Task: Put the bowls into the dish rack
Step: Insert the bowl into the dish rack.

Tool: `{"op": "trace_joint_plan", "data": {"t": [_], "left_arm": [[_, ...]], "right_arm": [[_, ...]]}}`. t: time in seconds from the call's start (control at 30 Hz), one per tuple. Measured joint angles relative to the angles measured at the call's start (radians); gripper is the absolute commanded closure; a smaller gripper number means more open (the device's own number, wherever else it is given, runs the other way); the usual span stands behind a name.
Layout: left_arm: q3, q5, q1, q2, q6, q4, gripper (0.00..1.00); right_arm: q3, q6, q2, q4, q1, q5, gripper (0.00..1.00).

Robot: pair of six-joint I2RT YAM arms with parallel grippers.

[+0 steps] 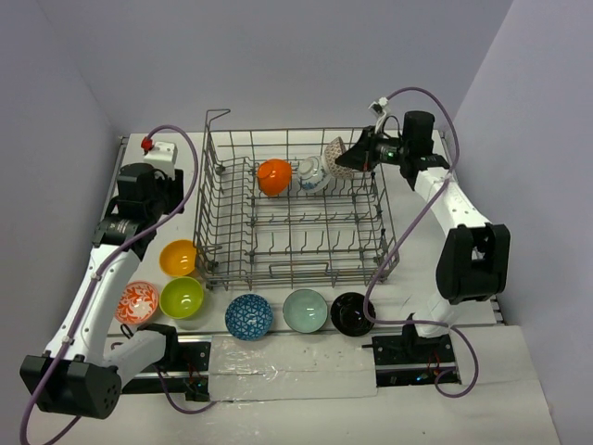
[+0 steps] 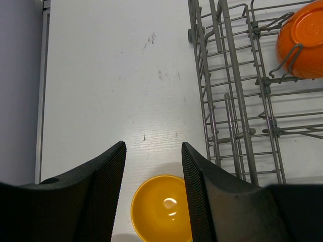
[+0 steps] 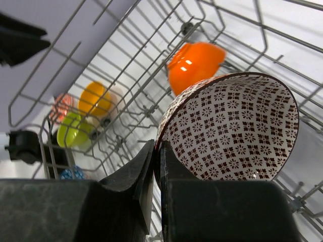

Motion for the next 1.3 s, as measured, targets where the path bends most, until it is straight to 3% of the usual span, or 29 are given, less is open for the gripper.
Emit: {"op": "trace_joint_plan", "data": {"t": [0.7, 1.3], "left_arm": [[-0.023, 0.021, 0.019, -0.003, -0.003, 0.012, 0.46], [-0.039, 0.073, 0.042, -0.003, -0.006, 0.019, 0.46]], "right_arm": [[-0.106, 0.362, 0.094, 0.359, -0.073, -0.019, 1.0], [-0.151, 0.522, 0.151, 0.573, -0.121, -0.016, 1.0]]}}
